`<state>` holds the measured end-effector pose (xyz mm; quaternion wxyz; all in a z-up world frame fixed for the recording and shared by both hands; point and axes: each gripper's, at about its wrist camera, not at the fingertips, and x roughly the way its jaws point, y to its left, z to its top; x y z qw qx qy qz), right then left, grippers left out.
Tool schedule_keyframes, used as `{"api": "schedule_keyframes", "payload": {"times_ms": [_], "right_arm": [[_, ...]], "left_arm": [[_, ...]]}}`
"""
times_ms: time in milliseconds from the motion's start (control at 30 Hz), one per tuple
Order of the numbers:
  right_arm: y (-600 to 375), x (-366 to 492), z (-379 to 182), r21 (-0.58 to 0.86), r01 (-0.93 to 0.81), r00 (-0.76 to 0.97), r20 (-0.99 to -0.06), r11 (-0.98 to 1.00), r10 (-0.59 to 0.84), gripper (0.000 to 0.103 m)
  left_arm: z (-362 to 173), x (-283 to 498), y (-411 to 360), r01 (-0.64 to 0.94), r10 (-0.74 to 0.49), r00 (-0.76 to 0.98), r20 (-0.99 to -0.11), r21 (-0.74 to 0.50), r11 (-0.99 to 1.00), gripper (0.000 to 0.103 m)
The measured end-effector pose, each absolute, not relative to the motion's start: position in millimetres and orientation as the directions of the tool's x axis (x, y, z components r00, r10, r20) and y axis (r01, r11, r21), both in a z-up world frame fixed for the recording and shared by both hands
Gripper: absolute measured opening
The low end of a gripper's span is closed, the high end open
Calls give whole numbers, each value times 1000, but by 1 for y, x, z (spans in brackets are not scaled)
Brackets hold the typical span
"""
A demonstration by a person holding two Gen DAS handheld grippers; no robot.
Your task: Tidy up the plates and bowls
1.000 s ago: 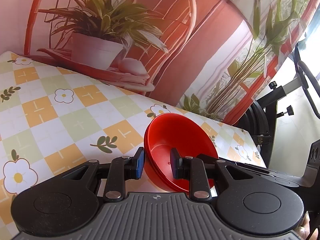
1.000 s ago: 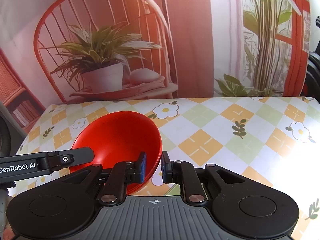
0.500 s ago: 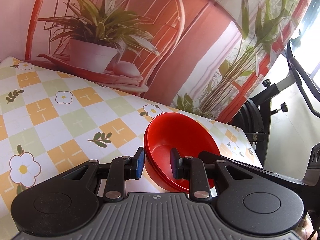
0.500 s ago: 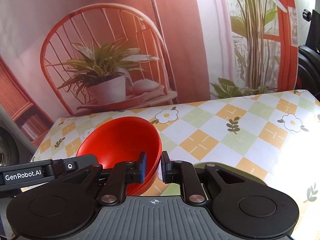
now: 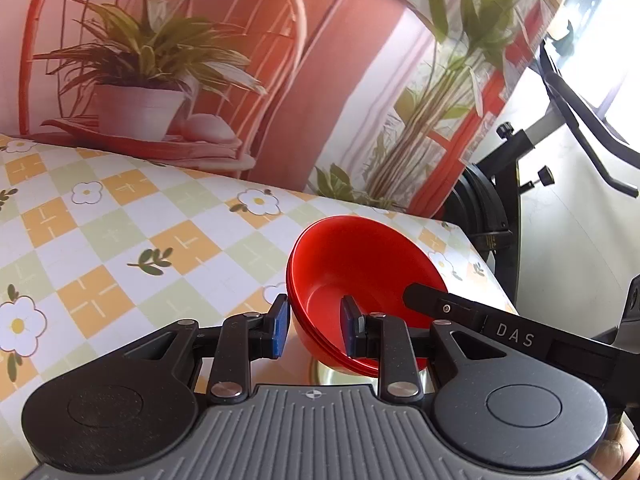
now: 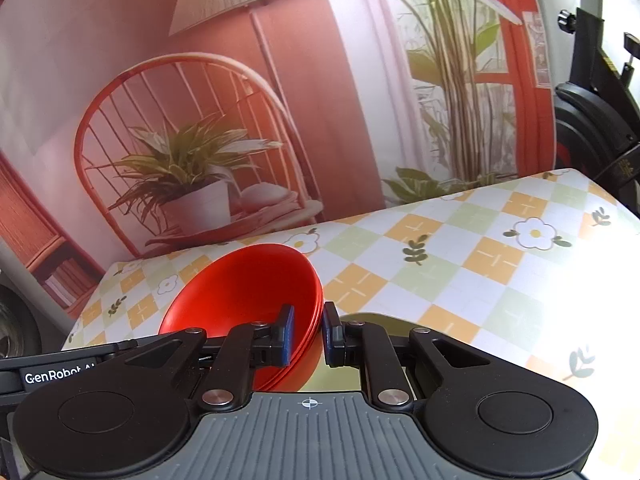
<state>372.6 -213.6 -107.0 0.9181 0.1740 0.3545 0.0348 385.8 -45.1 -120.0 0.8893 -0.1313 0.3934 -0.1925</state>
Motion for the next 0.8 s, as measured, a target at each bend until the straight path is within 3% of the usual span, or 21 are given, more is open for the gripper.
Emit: {"api": "schedule_keyframes", "payload": {"times_ms": [800], "right_arm": [[-264,328,-130,392,156,746,-648,907,152,14]], "left_arm": [[-143,371,-90,323,-460,523,-717,-332,886,27]]}}
